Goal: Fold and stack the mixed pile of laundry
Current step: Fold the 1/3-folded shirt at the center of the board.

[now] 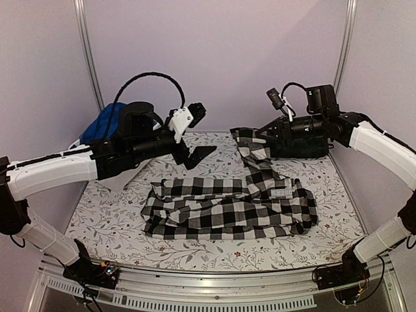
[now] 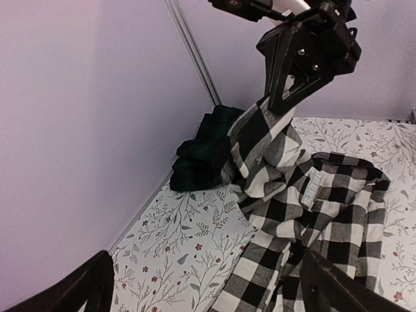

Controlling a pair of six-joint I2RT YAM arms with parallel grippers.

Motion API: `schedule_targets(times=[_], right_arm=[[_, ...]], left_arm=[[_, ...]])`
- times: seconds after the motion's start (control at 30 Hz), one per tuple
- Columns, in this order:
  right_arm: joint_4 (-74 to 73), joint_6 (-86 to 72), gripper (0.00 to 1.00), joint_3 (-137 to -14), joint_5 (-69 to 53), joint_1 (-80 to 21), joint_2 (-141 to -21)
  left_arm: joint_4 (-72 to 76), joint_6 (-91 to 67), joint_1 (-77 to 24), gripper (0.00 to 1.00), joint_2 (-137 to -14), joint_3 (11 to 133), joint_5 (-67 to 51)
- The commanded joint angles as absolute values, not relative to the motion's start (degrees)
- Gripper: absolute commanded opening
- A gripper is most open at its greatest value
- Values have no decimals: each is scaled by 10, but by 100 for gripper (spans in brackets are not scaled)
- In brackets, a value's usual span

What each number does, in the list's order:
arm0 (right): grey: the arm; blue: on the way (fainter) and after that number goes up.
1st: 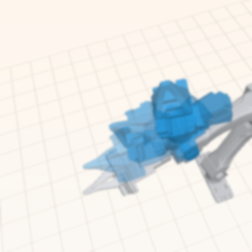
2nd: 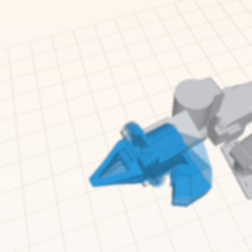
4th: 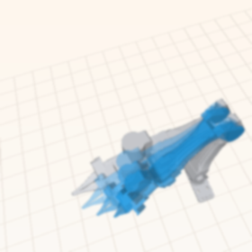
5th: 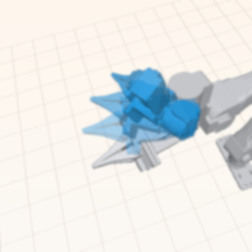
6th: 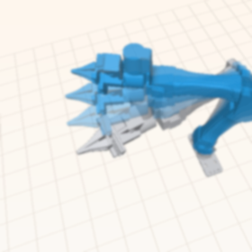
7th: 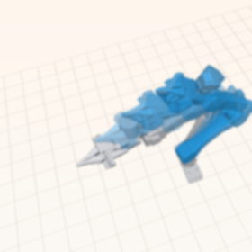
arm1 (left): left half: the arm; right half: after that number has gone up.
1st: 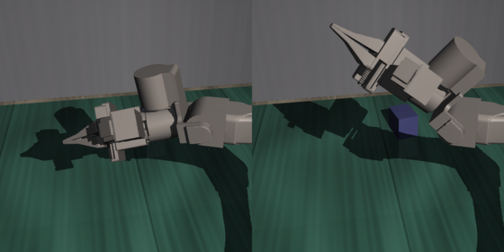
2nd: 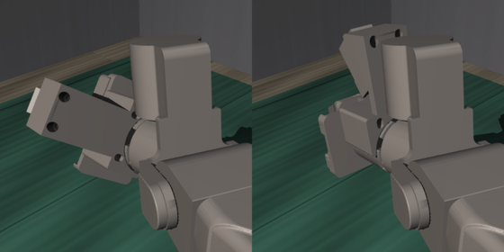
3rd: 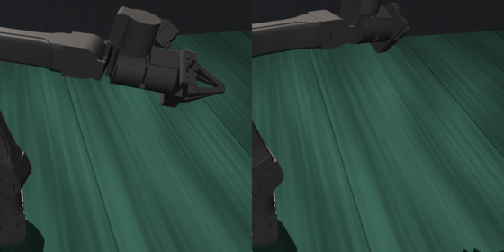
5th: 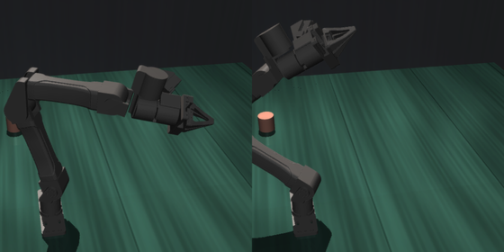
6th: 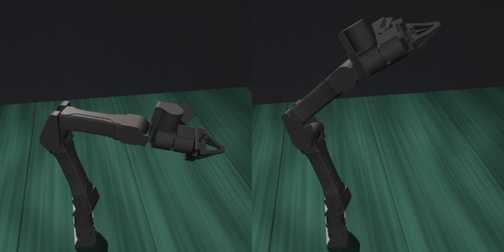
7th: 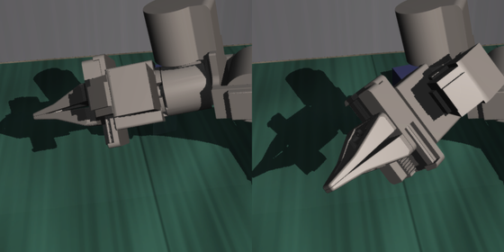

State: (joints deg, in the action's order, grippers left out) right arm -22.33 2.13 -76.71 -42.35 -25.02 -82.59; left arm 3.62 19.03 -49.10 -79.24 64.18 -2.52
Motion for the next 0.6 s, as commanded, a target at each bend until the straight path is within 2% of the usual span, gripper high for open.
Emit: schedule_targets(times=[0.0, 0.2, 0.3, 0.37, 0.53, 0.57], right_arm=[[-249, 37, 0, -751, -421, -298, -798], [-254, 36, 0, -739, -412, -354, -794], [-260, 39, 0, -736, -413, -368, -794], [-265, 42, 0, -734, -412, -374, -793], [-270, 44, 0, -723, -409, -377, -781], [-270, 44, 0, -721, -410, -377, -778]], left_arm=[[22, 253, -541, 99, -842, 693, -30], [-16, 295, -575, 93, -909, 753, -13], [-56, 315, -584, 82, -938, 778, -15], [-93, 322, -588, 68, -952, 800, -23], [-137, 319, -601, 20, -957, 814, -41], [-139, 321, -610, 6, -952, 809, -46]])
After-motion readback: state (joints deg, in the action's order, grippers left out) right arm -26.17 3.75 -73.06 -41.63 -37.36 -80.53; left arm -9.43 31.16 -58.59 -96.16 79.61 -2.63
